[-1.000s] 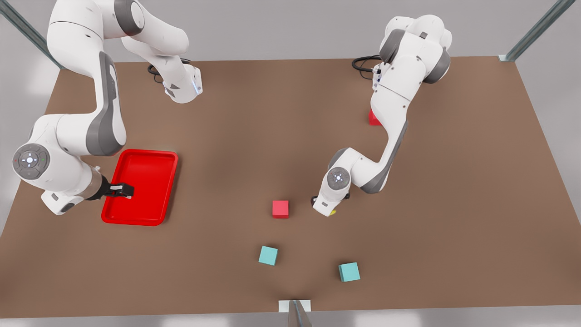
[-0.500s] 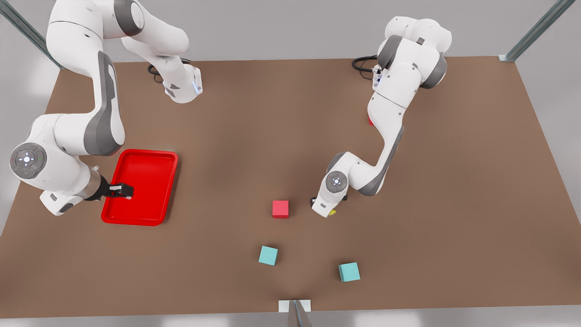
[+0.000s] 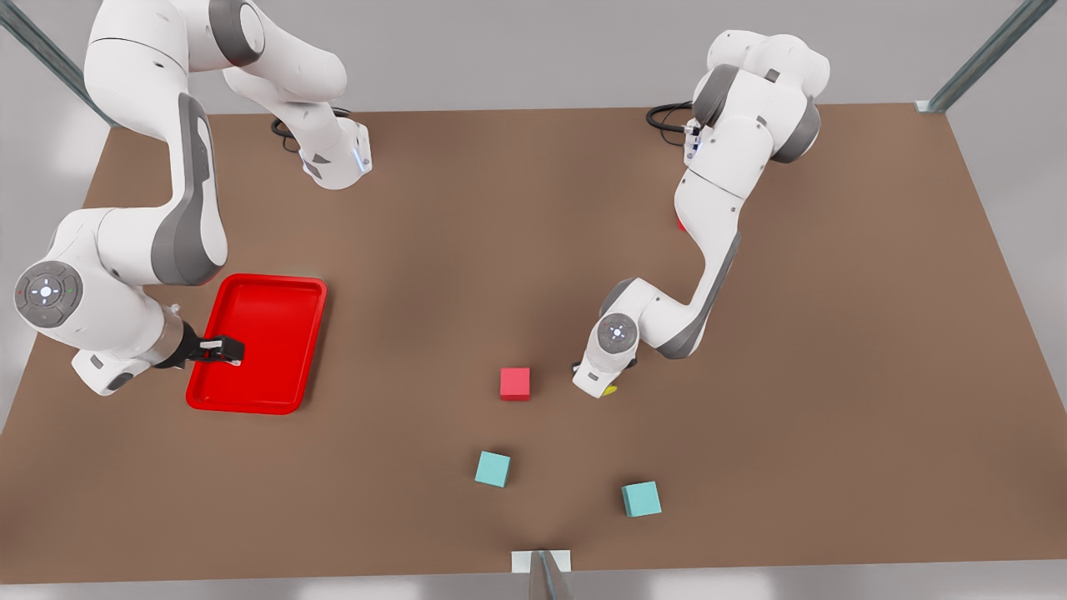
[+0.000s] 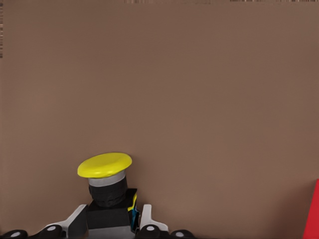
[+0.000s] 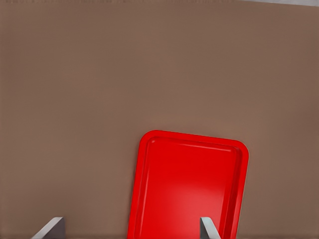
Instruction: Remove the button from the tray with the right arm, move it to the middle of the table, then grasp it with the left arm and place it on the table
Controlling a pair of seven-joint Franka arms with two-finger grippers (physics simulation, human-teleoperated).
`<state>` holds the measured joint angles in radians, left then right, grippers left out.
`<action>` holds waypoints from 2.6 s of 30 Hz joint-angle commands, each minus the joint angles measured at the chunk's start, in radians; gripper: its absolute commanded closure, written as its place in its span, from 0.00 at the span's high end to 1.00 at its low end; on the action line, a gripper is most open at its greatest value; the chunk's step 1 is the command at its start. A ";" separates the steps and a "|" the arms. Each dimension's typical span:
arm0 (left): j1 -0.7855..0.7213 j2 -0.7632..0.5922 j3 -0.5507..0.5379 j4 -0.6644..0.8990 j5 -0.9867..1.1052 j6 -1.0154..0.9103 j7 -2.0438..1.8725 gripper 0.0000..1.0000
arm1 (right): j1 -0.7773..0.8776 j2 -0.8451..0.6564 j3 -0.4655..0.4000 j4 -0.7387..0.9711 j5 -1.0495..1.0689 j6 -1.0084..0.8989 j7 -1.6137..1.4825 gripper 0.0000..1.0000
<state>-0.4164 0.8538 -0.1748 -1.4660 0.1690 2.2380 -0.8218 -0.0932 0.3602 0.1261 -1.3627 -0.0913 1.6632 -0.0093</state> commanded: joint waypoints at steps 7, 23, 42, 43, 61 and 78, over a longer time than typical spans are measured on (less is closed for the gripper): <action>0.022 -0.021 -0.003 0.012 -0.012 -0.023 -0.010 0.33 | 0.001 -0.001 0.000 0.001 0.001 0.000 -0.008 1.00; 0.108 -0.265 -0.003 0.095 -0.026 -0.325 -0.494 0.32 | -0.005 0.008 0.000 0.001 0.001 0.001 -0.009 1.00; 0.039 -0.134 -0.003 -0.142 1.106 -0.221 -1.889 0.32 | -0.005 0.013 0.000 0.001 0.001 0.001 -0.004 1.00; 0.036 -0.134 -0.003 -0.160 1.161 -0.221 -1.958 0.32 | -0.005 0.013 0.000 0.001 0.001 0.001 -0.004 1.00; -0.022 0.010 0.003 -0.203 1.417 -0.336 -2.193 0.32 | -0.005 0.017 0.000 0.001 0.001 0.001 -0.004 1.00; -0.039 0.042 0.006 -0.212 1.457 -0.396 -2.065 1.00 | -0.003 0.017 0.000 0.001 0.001 0.001 -0.003 1.00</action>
<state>-0.4547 0.8970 -0.1693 -1.6796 1.6329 1.8576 -2.7738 -0.0969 0.3781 0.1257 -1.3627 -0.0914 1.6648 -0.0126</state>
